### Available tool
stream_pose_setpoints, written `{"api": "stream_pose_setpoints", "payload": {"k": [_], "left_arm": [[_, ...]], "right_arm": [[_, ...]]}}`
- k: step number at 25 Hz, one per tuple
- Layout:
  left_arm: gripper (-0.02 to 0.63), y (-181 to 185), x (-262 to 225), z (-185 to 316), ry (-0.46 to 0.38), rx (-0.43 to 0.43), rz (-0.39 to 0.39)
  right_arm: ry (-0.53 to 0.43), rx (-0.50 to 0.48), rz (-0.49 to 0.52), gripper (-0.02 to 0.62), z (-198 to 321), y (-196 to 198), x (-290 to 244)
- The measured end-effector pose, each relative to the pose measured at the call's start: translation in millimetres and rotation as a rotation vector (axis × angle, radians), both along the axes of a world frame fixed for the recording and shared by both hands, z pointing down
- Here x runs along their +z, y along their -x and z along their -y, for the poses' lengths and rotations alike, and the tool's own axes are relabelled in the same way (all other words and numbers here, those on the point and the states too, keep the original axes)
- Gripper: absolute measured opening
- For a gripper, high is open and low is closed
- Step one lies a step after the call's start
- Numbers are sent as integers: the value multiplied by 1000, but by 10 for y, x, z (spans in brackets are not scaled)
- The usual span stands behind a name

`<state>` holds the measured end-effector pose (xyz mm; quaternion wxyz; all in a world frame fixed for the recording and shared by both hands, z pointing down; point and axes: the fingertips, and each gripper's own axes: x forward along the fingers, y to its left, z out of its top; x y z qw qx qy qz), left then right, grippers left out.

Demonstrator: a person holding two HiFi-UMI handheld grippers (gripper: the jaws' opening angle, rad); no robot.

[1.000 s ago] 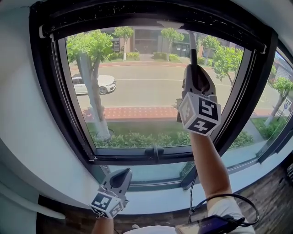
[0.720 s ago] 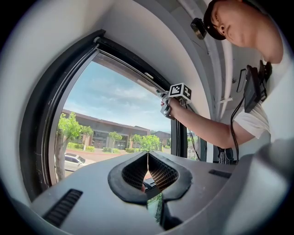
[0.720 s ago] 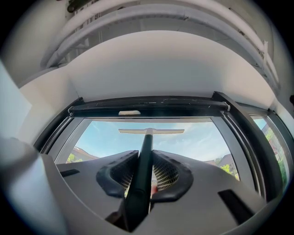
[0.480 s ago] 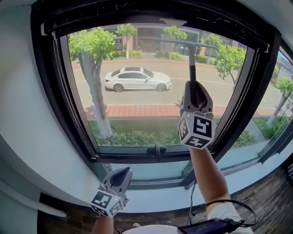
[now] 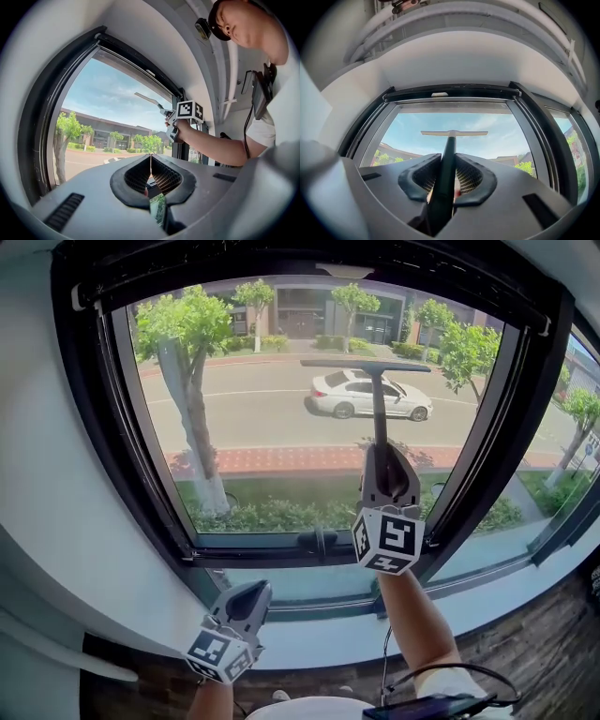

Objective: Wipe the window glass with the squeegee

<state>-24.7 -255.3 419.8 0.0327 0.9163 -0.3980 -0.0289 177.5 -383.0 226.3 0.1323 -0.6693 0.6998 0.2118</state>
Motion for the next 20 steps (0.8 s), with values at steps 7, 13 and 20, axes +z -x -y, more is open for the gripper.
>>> {"api": "stream_pose_setpoints", "payload": {"k": [7, 13, 20], "left_arm": [[18, -25, 5, -31, 3, 4, 0], [18, -34, 31, -34, 7, 6, 2], [20, -73, 59, -50, 16, 14, 4]], "right_arm": [[62, 0, 3, 98, -64, -17, 419], [111, 10, -4, 98, -106, -41, 791], [181, 9, 14, 98, -162, -59, 1192]]}}
